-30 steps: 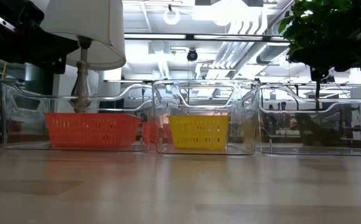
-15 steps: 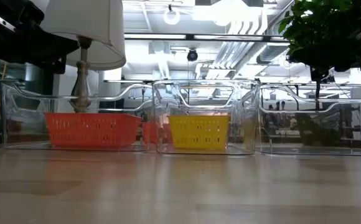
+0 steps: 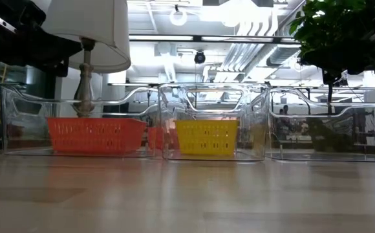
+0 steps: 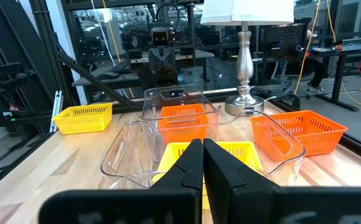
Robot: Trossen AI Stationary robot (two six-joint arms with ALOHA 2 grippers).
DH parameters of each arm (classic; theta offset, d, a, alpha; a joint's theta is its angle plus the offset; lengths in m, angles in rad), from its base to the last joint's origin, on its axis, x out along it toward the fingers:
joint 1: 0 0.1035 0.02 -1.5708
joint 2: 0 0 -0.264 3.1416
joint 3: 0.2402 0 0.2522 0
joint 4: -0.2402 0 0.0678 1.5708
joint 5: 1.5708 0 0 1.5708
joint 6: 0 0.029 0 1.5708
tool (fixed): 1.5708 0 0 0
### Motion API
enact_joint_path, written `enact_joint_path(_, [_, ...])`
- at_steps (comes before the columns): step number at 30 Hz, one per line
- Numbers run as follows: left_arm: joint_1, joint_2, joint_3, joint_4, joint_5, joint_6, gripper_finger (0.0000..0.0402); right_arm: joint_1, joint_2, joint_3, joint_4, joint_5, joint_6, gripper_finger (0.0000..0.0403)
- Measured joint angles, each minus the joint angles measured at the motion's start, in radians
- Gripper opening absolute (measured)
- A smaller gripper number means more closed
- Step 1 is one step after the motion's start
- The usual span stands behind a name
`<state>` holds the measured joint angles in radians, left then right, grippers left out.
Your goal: Stack baskets by color
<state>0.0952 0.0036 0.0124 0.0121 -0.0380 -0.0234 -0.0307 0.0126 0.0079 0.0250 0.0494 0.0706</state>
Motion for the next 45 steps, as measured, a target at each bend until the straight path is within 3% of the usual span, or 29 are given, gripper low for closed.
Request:
enact_joint_path(9, [0.0, 0.0, 0.0, 0.0, 0.0, 0.0, 0.0, 0.0, 0.001, 0.0, 0.03, 0.016, 0.0, 0.0])
enact_joint_path(12, [0.0, 0.0, 0.0, 0.0, 0.0, 0.0, 0.0, 0.0, 0.0, 0.0, 0.177, 0.08, 0.033, 0.0])
enact_joint_path(15, [0.0, 0.0, 0.0, 0.0, 0.0, 0.0, 0.0, -0.001, 0.024, 0.0, 0.37, 0.076, 0.013, 0.0])
enact_joint_path(18, [0.0, 0.0, 0.0, 0.0, 0.0, 0.0, 0.0, 0.0, 0.101, 0.029, 0.459, 0.018, -0.007, 0.0001])
enact_joint_path(22, [0.0, 0.0, 0.0, 0.0, 0.0, 0.0, 0.0, 0.001, 0.289, 0.156, 0.455, 0.037, -0.02, 0.002])
enact_joint_path(27, [0.0, 0.0, 0.0, 0.0, 0.0, 0.0, 0.0, 0.001, 0.596, 0.375, 0.358, 0.048, -0.053, 0.0096])
enact_joint_path(35, [0.0, 0.0, 0.0, 0.0, 0.0, 0.0, 0.0, 0.001, 1.006, 0.762, -0.054, 0.018, -0.078, 0.0222])
enact_joint_path(39, [0.0, 0.0, 0.0, 0.0, 0.0, 0.0, 0.0, 0.001, 1.173, 0.928, -0.271, 0.025, -0.078, 0.0247])
enact_joint_path(45, [0.0, 0.0, 0.0, 0.0, 0.0, 0.0, 0.0, 0.001, 1.387, 1.116, -0.461, -0.017, -0.067, 0.025])
